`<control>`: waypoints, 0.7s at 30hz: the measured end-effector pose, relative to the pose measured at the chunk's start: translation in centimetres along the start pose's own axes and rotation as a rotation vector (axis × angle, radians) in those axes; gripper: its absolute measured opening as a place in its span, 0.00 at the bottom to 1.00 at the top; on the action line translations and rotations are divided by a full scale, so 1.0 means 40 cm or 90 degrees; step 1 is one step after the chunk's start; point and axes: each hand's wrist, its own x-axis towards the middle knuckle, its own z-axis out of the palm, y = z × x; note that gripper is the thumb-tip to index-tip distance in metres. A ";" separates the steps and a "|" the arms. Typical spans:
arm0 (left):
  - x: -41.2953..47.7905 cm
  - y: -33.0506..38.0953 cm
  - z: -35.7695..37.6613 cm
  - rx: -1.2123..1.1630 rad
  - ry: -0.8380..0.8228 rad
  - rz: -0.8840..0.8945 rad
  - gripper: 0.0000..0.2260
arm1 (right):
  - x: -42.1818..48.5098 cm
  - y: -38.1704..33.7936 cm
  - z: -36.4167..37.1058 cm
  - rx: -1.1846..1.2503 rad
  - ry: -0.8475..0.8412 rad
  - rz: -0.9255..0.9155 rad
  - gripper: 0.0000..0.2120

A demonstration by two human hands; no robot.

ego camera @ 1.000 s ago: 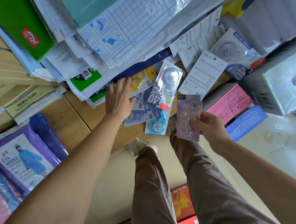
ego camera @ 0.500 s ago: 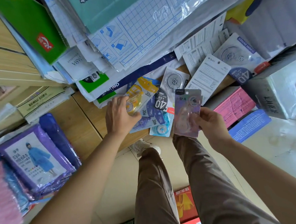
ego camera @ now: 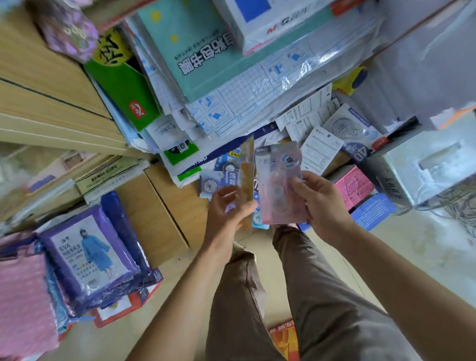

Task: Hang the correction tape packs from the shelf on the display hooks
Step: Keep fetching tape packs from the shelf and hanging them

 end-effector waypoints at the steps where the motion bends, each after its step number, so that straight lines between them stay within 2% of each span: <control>1: -0.026 0.026 0.000 0.018 -0.007 0.014 0.33 | -0.030 -0.028 0.017 -0.016 -0.015 -0.026 0.08; 5: -0.140 0.140 0.005 0.063 -0.047 0.064 0.38 | -0.147 -0.132 0.094 -0.078 -0.082 -0.082 0.10; 9: -0.241 0.232 -0.016 0.133 0.007 0.144 0.40 | -0.235 -0.197 0.156 -0.066 -0.150 -0.060 0.14; 12: -0.312 0.286 -0.042 0.135 -0.027 0.187 0.40 | -0.296 -0.246 0.198 -0.053 -0.206 -0.069 0.13; 15: -0.389 0.327 -0.066 0.152 -0.042 0.233 0.35 | -0.348 -0.285 0.244 -0.078 -0.211 -0.109 0.16; 18: -0.460 0.378 -0.089 0.088 0.000 0.257 0.25 | -0.383 -0.321 0.274 -0.120 -0.186 -0.144 0.17; 21: -0.499 0.413 -0.126 0.024 0.060 0.266 0.18 | -0.419 -0.364 0.286 -0.121 -0.207 -0.166 0.14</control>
